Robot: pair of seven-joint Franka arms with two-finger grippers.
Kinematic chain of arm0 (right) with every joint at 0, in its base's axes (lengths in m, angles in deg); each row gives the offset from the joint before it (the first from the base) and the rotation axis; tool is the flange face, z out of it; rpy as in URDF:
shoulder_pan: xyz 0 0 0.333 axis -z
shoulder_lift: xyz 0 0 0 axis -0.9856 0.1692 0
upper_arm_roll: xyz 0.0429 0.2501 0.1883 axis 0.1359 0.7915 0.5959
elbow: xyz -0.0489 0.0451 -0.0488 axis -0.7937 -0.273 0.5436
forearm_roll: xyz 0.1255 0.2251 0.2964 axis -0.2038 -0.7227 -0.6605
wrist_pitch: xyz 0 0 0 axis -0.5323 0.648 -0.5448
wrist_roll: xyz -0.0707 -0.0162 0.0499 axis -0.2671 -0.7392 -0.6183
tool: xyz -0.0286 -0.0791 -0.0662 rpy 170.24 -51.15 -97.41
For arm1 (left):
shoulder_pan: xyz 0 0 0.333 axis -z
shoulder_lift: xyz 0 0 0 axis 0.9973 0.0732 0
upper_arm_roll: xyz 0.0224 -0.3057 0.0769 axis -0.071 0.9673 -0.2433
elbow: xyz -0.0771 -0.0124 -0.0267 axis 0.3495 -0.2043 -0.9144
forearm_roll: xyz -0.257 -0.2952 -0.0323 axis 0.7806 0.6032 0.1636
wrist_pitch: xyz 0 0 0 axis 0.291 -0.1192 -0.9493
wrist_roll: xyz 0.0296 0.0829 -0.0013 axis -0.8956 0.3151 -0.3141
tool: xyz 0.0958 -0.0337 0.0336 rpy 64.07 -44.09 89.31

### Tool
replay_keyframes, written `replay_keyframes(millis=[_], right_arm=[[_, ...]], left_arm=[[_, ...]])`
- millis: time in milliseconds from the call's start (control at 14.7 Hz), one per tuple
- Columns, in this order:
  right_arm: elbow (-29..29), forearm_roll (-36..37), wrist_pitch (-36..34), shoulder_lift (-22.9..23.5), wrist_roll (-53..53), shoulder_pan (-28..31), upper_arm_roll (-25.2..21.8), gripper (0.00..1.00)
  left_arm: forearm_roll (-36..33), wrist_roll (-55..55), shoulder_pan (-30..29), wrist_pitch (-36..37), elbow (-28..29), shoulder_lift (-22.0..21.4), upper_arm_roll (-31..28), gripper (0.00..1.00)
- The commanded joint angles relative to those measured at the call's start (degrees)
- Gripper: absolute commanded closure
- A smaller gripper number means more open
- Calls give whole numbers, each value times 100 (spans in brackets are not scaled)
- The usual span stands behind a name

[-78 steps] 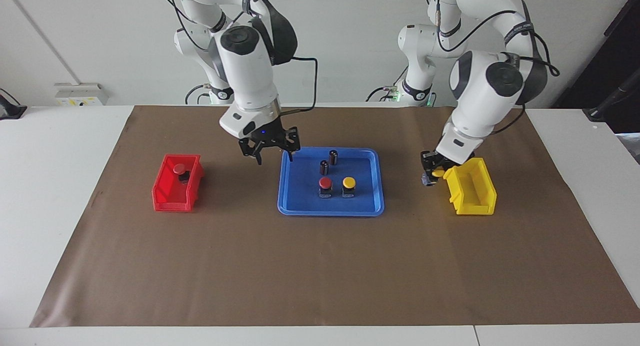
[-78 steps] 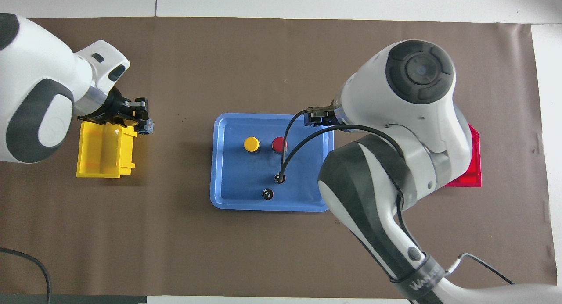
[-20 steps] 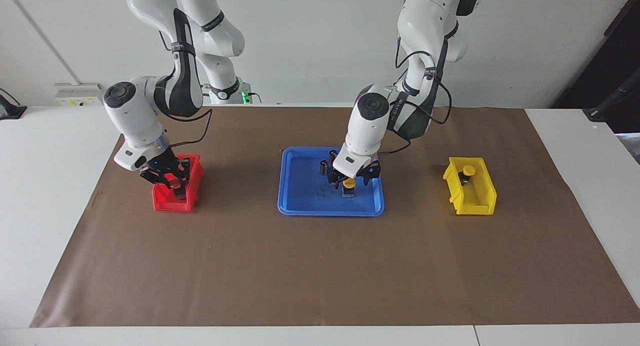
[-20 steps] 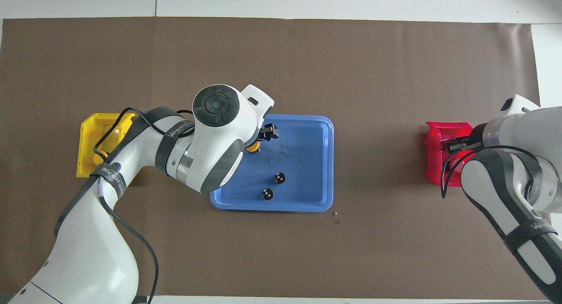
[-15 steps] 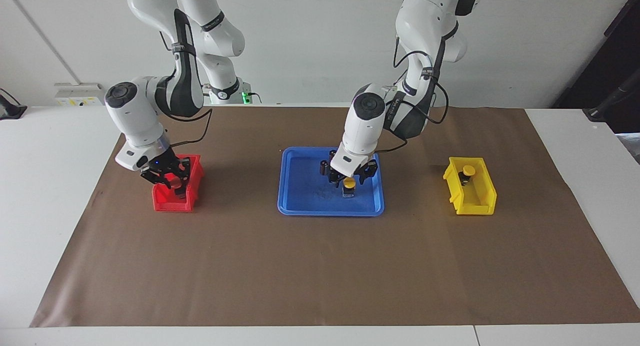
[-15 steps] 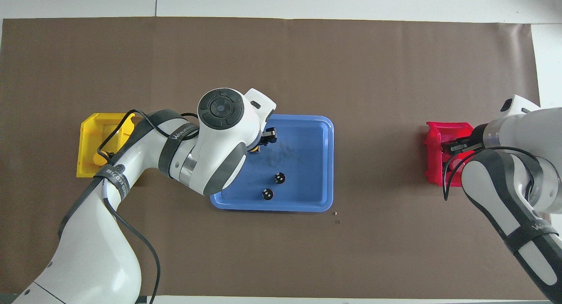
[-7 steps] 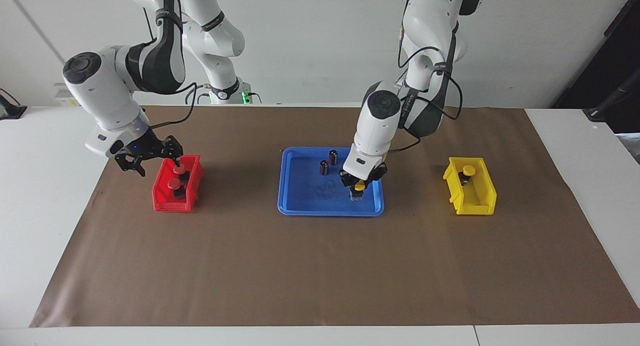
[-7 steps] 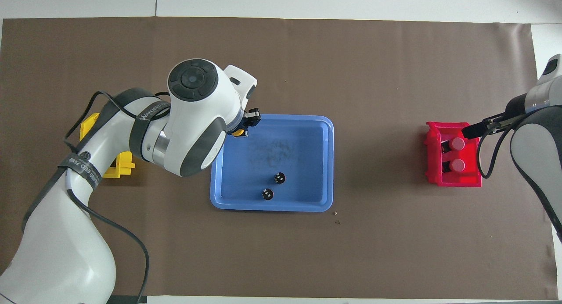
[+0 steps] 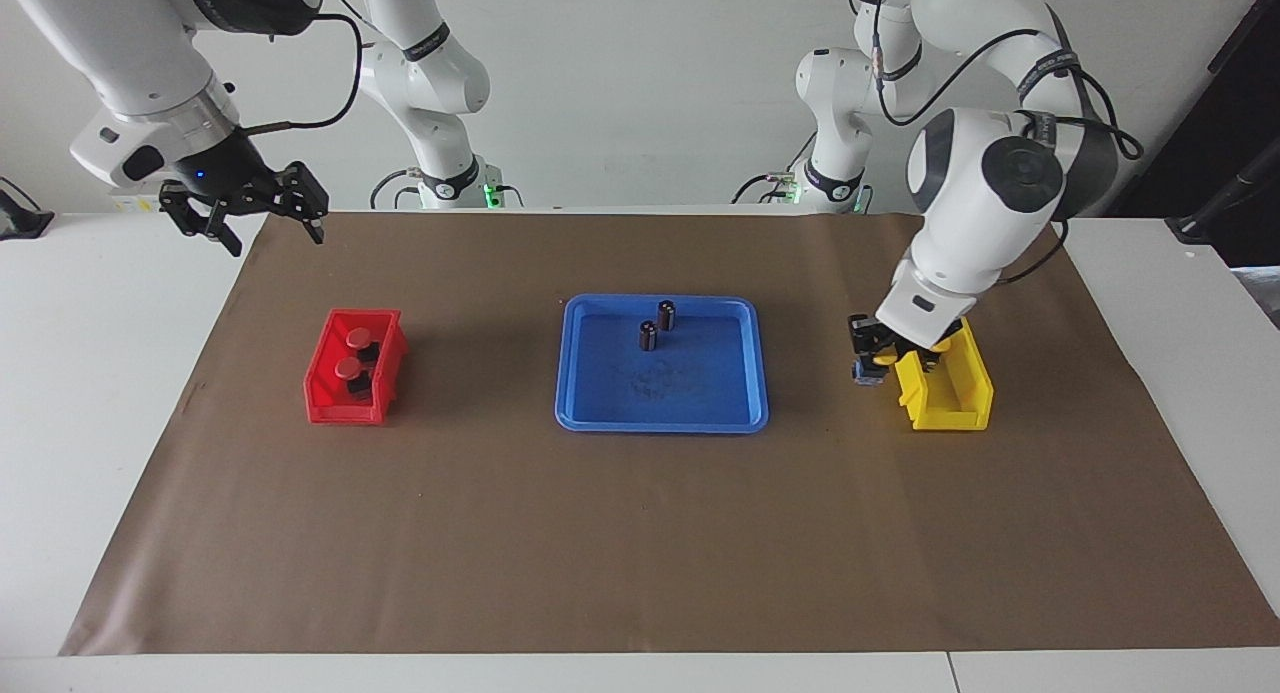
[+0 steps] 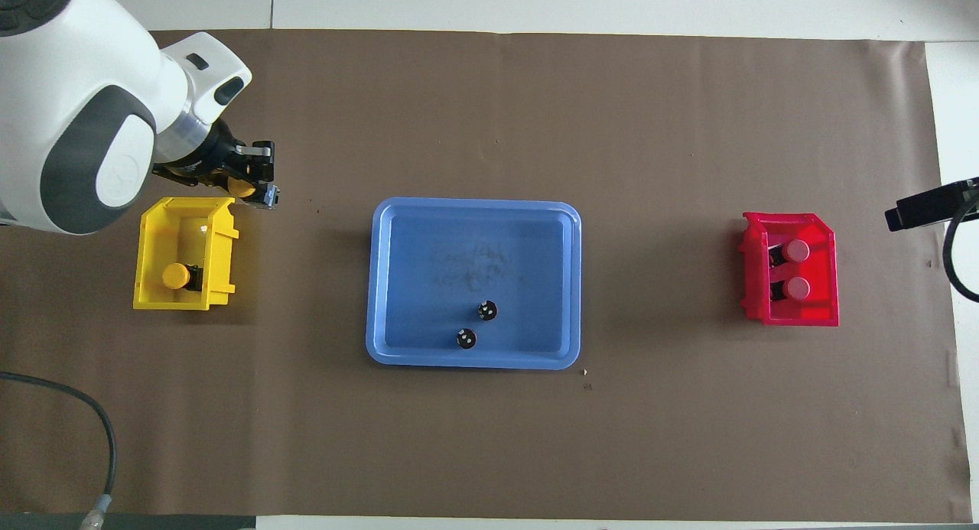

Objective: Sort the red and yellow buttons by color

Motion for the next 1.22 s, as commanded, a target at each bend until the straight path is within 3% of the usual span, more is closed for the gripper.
replay_keyframes(millis=[0, 204, 612, 951, 1087, 1155], right_arm=[[-252, 108, -174, 180, 138, 44, 52, 1], [-252, 117, -174, 145, 147, 26, 148, 1], [-261, 249, -191, 128, 155, -184, 96, 1], [-314, 407, -288, 128, 164, -824, -369, 1], [-314, 407, -350, 128, 173, -1500, -1061, 1], [-314, 407, -341, 128, 173, -1555, -1143, 1]], left_arm=[[-111, -802, -509, 96, 73, -40, 53, 99], [-111, -902, -914, -184, 397, -145, 53, 99], [-111, -471, -1240, -1511, 1987, -760, 27, 99], [-111, -488, -1188, -2169, 2681, -962, 36, 99], [-111, -479, -1170, -2530, 2902, -937, 36, 99], [-111, -488, -1170, -2715, 2947, -875, 36, 99]])
